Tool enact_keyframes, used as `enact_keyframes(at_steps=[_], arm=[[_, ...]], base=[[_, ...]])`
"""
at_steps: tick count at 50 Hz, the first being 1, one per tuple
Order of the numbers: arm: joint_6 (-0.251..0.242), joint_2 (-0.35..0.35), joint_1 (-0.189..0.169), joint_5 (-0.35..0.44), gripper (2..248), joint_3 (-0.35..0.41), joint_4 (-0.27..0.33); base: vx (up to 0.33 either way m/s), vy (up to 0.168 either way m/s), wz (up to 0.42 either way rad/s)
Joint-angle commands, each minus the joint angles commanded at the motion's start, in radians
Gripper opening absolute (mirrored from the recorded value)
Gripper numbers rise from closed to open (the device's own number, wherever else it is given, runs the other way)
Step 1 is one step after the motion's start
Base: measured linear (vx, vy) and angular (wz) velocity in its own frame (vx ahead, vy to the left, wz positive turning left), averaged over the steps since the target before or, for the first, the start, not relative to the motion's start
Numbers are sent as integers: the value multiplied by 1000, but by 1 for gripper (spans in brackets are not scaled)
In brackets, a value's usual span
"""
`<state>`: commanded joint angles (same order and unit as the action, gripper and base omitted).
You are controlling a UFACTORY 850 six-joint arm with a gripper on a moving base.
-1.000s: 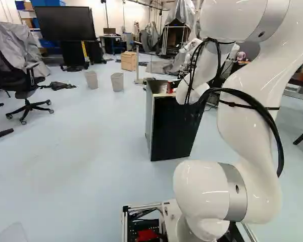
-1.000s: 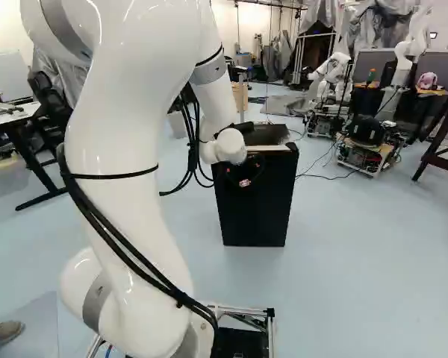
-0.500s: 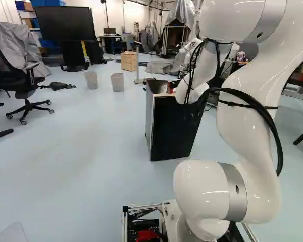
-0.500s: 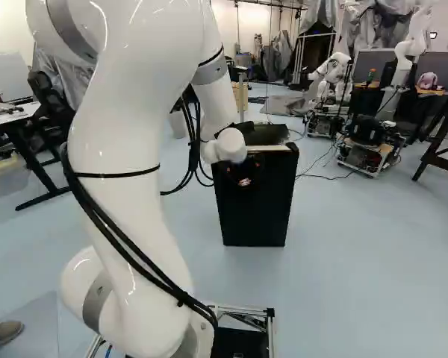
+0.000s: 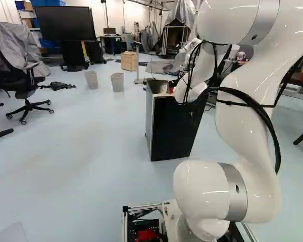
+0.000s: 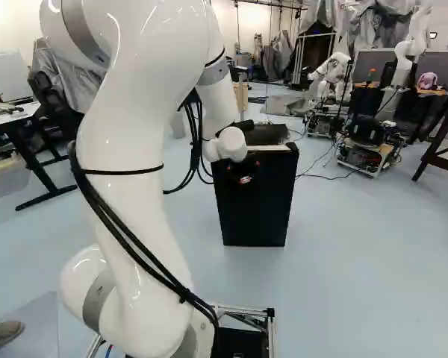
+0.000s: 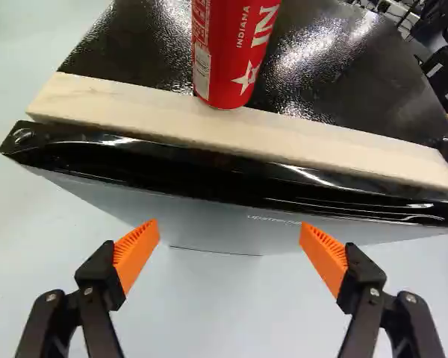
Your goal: Grab a drink from the fridge
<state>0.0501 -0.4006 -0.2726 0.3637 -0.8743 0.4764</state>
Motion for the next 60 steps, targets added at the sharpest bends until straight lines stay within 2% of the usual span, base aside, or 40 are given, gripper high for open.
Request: enact_keyframes(at_steps=[32, 60], arm=[[0, -23, 5, 0, 247, -30, 0], [0, 79, -17, 20, 247, 101, -2]], base=[[0, 0, 0], [0, 0, 0]])
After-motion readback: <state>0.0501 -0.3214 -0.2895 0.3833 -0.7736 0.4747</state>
